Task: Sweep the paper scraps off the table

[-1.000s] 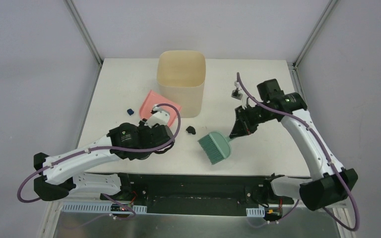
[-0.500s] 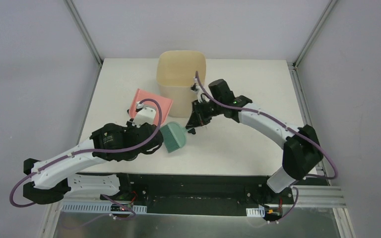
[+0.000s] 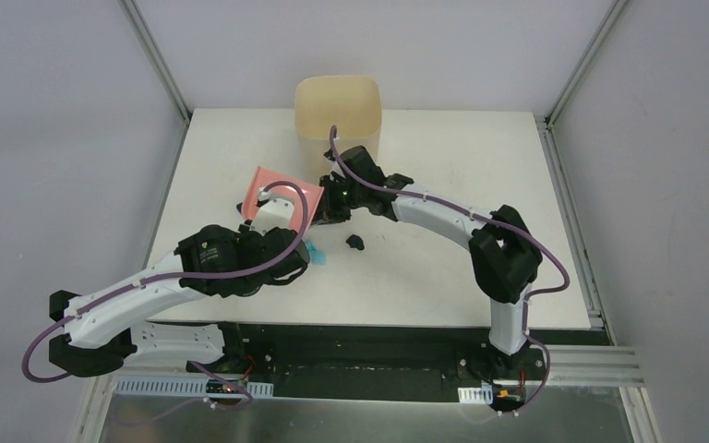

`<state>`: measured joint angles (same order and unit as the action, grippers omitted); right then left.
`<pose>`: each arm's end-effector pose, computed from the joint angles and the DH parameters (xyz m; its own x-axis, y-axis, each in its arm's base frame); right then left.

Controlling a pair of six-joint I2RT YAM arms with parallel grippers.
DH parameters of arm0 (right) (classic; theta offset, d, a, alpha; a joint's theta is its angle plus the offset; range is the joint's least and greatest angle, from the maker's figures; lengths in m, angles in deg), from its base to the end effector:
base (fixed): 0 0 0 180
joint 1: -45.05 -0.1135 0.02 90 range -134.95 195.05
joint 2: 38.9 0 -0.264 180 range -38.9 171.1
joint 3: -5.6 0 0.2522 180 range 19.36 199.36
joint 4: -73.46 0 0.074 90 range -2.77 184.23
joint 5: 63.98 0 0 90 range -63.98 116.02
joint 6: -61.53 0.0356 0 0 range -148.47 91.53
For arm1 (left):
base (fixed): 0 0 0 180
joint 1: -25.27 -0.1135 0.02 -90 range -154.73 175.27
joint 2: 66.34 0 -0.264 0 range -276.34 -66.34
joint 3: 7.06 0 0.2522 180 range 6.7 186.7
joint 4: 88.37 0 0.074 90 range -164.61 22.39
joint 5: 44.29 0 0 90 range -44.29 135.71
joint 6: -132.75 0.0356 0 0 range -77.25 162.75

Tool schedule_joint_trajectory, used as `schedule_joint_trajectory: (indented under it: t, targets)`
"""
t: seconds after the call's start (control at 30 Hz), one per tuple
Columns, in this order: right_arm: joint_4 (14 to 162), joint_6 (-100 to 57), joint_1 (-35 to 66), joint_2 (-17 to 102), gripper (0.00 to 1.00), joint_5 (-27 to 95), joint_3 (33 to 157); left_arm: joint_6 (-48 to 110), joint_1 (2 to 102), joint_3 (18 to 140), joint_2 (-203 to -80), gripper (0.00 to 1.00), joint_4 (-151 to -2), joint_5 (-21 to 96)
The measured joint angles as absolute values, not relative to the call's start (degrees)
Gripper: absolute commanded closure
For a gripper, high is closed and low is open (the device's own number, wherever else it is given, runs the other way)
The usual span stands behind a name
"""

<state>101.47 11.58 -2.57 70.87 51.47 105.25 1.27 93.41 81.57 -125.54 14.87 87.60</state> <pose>0.2860 0.3361 0.2521 -0.8944 -0.1182 -0.4314 -0.4172 0.5682 0.7093 0.0714 -0.1141 0.3677 -0.6796 0.3697 -0.6336 0.2288 0.9275 0.2957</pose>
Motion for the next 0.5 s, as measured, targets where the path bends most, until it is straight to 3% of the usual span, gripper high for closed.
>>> schedule_joint_trajectory:
  t: [0.3, 0.5]
  targets:
    - [107.91, 16.50, -4.45, 72.18, 1.00, 47.69, 106.73, 1.36, 93.41, 81.55, -125.43, 0.84, 14.97, 87.29]
    - [110.71, 17.04, -4.95, 68.10, 1.00, 47.56, 100.26, 1.62, 93.41, 81.55, -125.50, 0.83, 14.87, 86.70]
